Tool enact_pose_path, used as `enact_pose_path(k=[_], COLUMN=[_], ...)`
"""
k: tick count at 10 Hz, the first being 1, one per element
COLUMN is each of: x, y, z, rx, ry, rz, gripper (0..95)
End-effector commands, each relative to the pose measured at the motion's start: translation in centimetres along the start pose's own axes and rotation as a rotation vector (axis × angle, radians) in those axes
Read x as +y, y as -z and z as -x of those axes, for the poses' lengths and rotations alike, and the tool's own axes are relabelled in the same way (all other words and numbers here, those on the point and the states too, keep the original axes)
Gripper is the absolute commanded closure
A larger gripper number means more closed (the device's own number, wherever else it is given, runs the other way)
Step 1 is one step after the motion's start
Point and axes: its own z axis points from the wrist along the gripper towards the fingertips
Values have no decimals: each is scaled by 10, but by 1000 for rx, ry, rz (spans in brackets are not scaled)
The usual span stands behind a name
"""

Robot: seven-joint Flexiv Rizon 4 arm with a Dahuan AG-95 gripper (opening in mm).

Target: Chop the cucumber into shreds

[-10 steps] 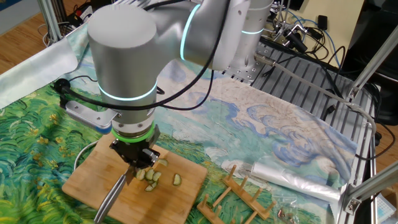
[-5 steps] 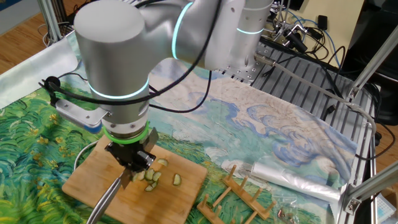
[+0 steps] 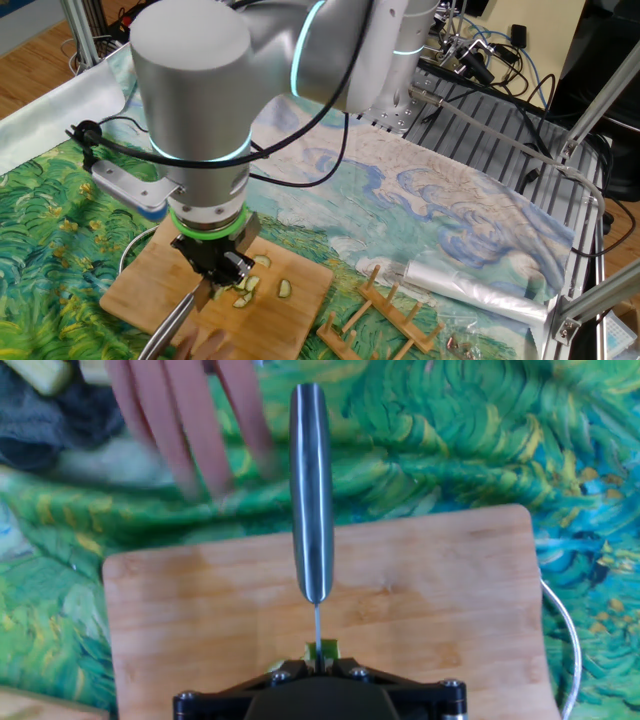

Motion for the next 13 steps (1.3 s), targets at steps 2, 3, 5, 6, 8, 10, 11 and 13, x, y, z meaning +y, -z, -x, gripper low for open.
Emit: enact_pose_path(k=[2,3,5,6,8,10,11,13], x=[-1,-1,-1,-1,-1,-2,-3,-3], y=[0,0,-3,-5,-7,-5,-4,-3], z=[4,4,5,7,7,9,9,9], rx=[-3,-3,-21,-27,-43,-51,-45,-30], ry=[-1,-3,26,32,30,39,35,39], rz=[-11,-14,-16,-20,-27,-34,-32,-43], gripper=[950,950,950,950,950,950,950,950])
